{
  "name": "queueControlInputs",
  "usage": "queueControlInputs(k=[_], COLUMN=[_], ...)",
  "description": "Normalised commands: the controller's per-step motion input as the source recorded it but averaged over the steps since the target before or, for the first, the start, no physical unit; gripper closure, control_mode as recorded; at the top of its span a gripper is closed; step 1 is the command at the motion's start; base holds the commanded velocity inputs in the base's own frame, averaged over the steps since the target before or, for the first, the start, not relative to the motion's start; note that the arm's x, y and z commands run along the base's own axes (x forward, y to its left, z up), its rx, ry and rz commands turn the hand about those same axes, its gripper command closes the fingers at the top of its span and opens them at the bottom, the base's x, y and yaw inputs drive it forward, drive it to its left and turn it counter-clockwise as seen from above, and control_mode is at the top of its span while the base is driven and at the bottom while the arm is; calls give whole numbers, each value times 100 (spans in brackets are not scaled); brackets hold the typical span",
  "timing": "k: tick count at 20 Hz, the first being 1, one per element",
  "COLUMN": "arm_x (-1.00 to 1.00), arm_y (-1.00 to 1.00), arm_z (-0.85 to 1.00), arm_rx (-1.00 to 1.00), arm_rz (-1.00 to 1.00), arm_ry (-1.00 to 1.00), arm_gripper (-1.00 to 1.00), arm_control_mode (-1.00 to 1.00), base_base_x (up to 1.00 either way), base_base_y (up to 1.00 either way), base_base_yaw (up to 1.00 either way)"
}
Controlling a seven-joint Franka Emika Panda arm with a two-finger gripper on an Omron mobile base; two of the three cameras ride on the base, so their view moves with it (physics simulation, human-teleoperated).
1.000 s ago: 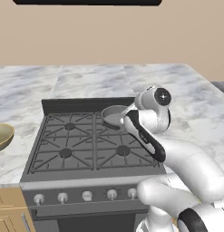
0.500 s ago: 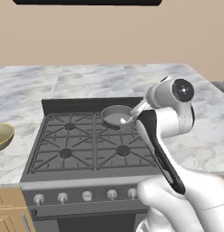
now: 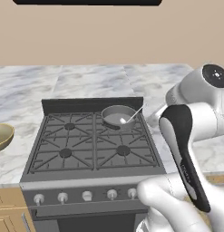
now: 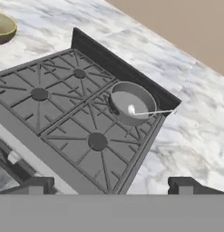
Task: Open the cabinet and move the ladle to the pot. Then close the cabinet.
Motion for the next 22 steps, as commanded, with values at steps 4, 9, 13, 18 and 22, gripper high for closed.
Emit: queueControlInputs(k=[4,9,13,18,22], arm_x=[-59,-15,-6,-2,-60], arm_y=[-25,-15,-6,-15,-4], arm_z=[1,0,-12,-10,-27], arm_rx=[15,27,22,17,5], arm_rz=[-25,-33,-40,-27,-16], arm_ry=[31,23,18,20,4], arm_gripper=[-100,-100,-100,-100,-100], arm_control_mode=[-100,-100,-100,-100,-100], base_base_x=[0,0,0,0,0], base_base_y=[0,0,0,0,0], base_base_yaw=[0,0,0,0,0])
